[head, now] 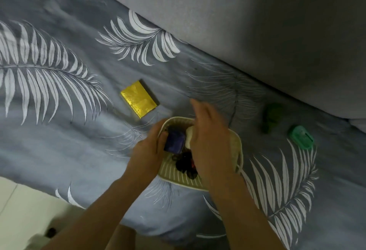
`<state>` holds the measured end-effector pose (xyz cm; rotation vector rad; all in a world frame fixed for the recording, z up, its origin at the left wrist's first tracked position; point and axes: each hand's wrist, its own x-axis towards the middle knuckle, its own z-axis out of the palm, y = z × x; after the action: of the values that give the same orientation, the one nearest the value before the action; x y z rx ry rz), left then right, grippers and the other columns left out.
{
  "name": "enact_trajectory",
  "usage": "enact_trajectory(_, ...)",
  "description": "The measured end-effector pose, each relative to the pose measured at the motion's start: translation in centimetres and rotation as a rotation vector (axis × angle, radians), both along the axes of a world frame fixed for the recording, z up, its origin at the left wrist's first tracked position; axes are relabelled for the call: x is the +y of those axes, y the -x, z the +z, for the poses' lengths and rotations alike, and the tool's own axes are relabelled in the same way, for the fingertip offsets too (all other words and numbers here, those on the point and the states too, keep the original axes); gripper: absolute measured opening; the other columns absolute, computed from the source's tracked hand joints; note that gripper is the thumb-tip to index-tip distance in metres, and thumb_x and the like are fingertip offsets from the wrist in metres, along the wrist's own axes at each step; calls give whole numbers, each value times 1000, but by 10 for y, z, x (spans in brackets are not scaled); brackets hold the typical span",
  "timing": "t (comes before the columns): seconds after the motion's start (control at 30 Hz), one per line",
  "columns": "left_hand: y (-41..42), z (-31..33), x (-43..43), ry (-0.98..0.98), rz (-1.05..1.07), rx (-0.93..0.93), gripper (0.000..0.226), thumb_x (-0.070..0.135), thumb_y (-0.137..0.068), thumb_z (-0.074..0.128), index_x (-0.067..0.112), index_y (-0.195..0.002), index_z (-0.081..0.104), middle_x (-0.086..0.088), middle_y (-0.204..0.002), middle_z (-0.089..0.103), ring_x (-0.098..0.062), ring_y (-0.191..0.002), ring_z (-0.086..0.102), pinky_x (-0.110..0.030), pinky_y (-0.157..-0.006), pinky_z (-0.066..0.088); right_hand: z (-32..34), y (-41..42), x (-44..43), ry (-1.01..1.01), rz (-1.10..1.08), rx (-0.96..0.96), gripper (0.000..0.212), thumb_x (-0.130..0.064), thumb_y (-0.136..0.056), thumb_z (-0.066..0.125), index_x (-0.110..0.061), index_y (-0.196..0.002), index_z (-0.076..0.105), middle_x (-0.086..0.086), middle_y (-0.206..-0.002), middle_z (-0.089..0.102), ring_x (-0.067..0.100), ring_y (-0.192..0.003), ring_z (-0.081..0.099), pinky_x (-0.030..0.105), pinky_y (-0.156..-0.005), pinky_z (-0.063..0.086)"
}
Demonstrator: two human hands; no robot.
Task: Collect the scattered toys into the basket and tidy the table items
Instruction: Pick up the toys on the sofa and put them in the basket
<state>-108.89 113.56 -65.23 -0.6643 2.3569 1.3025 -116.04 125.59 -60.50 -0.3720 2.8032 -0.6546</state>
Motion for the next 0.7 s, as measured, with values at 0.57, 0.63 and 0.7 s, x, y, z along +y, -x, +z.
enact_trajectory(0.57, 2, -5, -6, 20, -18, -104, 32, 24, -99, 38, 9, -124, 49, 7, -65, 49, -22, -68, 60, -23, -64, 46, -79, 71, -137, -213, 220, -393, 38, -17, -88, 64, -8, -123, 51, 14, -129, 53, 31, -118, 51, 38, -94, 46)
enact_trajectory(0.63, 3, 1, -5, -26, 6, -77, 44, 33, -99, 31, 22, -140, 37, -6, -82, 65, -24, -76, 64, -26, -69, 48, -68, 72, -127, -129, 218, -418, 30, -15, -86, 65, -13, -114, 54, 13, -119, 55, 30, -109, 53, 38, -89, 45)
enact_trajectory(0.7, 4, 1, -6, -63, 4, -54, 47, 38, -98, 27, 31, -144, 28, -11, -101, 68, -23, -85, 64, -26, -75, 47, -49, 72, -108, 1, 186, -370, 17, -9, -84, 62, -15, -96, 51, 9, -92, 59, 28, -88, 57, 39, -78, 48)
